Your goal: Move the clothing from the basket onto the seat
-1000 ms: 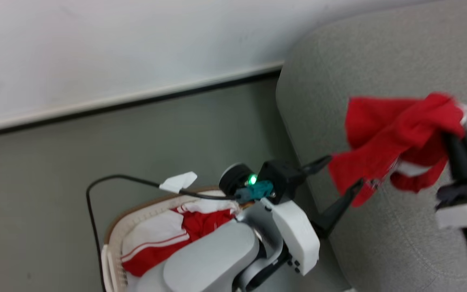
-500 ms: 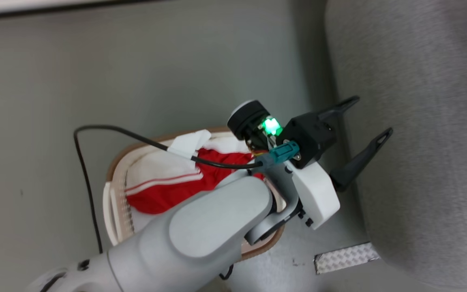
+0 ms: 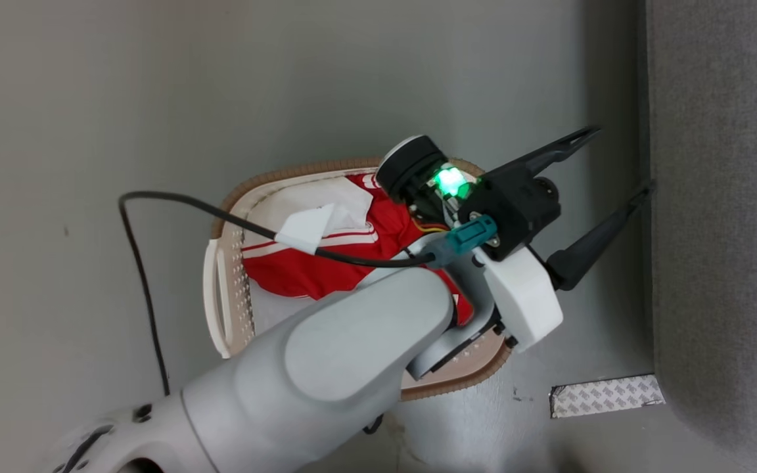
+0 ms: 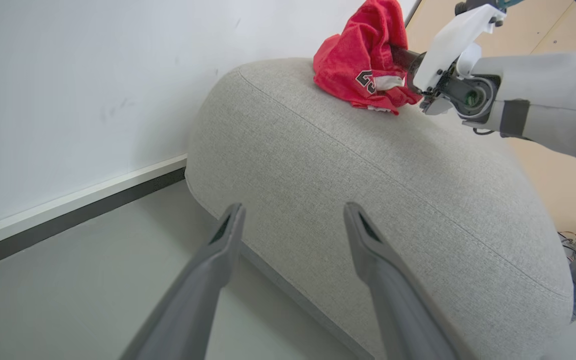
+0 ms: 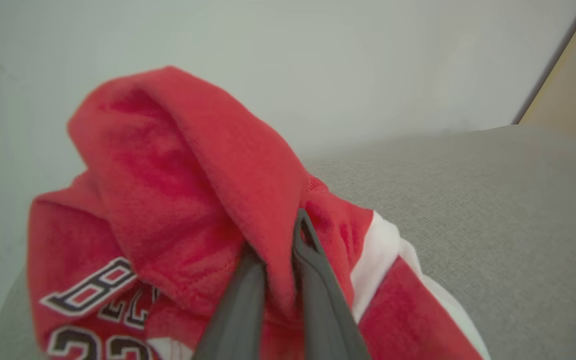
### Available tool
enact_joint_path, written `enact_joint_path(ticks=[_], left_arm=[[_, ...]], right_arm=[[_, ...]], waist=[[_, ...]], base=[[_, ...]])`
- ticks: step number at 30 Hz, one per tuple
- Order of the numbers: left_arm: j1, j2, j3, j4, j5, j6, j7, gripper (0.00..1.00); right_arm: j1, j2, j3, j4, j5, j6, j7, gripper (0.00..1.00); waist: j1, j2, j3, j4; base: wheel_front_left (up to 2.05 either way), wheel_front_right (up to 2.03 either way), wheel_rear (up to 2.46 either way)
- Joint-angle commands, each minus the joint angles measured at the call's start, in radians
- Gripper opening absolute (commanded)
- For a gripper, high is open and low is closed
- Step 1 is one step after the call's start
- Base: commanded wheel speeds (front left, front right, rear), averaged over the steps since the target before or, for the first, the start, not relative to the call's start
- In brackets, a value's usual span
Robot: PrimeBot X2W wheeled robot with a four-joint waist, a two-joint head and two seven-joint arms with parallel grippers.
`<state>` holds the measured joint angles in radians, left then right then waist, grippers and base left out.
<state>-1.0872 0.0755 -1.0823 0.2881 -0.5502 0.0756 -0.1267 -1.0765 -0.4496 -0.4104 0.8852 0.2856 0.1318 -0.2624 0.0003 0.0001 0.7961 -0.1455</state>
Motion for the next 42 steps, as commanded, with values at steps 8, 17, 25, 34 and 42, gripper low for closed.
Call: enact_joint_path(ticks=[8, 17, 25, 34, 42], left_arm=[[0.092, 0.053, 0.017, 0.046, -0.038, 0.014, -0.054, 1.00], [0.265, 0.090, 0.065, 0.078, -0.109, 0.052, -0.118, 1.00], [0.441, 0.126, 0.160, 0.050, -0.146, 0.093, -0.138, 1.00], [0.642, 0.164, 0.307, -0.035, -0.095, 0.121, -0.138, 1.00], [0.832, 0.168, 0.514, -0.115, 0.000, 0.129, -0.138, 1.00]], right_arm=[[0.176, 0.061, -0.033, -0.097, -0.053, -0.002, -0.003, 1.00], [0.489, 0.083, -0.004, -0.386, -0.058, -0.002, -0.002, 1.00], [0.746, 0.162, 0.058, -0.658, -0.058, -0.002, -0.002, 1.00], [0.932, 0.232, 0.170, -0.808, -0.094, -0.002, -0.002, 1.00], [1.046, 0.269, 0.270, -0.870, -0.137, -0.002, -0.002, 1.00]], waist=[[-0.0003, -0.0001, -0.138, -0.028], [-0.0003, -0.0001, -0.377, 0.011], [-0.0003, -0.0001, -0.564, 0.081], [-0.0003, -0.0001, -0.675, 0.135], [-0.0003, -0.0001, -0.724, 0.187]], base=[[0.00, 0.00, 0.00], [0.00, 0.00, 0.00], [0.00, 0.00, 0.00], [0.00, 0.00, 0.00], [0.00, 0.00, 0.00]])
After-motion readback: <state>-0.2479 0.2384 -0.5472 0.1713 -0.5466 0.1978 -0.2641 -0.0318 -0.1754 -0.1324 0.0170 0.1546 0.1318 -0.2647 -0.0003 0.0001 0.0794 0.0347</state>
